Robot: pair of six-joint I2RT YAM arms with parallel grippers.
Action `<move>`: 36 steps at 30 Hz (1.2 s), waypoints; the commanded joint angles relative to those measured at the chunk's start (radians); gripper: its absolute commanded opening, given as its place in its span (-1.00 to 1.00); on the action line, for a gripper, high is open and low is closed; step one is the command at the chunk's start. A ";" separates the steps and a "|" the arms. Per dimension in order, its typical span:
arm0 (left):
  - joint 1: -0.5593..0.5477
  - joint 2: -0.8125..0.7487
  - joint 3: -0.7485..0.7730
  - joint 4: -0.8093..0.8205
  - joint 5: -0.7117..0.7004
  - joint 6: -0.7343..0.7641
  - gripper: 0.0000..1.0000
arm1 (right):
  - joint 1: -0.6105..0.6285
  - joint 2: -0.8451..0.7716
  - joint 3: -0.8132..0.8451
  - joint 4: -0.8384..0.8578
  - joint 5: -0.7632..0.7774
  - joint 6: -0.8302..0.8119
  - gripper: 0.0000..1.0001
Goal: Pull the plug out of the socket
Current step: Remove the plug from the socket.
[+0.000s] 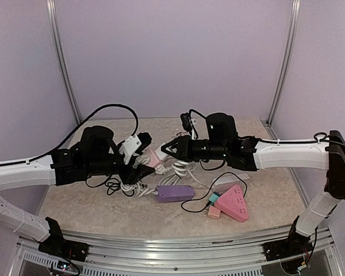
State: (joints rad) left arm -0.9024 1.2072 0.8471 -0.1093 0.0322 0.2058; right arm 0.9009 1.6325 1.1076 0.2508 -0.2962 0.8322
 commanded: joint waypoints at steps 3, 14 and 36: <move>0.007 -0.011 0.127 0.067 0.048 -0.059 -0.89 | 0.022 -0.058 0.026 -0.119 0.127 -0.090 -1.00; -0.036 -0.091 0.065 0.149 0.117 -0.078 -0.89 | -0.003 -0.149 -0.108 0.045 0.102 0.030 -1.00; 0.001 -0.080 0.052 0.157 0.117 -0.063 -0.90 | -0.006 -0.238 -0.180 0.037 0.159 0.054 -1.00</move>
State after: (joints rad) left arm -0.9321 1.1988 0.8787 -0.0708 0.1513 0.2070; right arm 0.9276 1.4220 0.9195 0.3180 -0.2245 0.9474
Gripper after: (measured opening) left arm 0.617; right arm 0.278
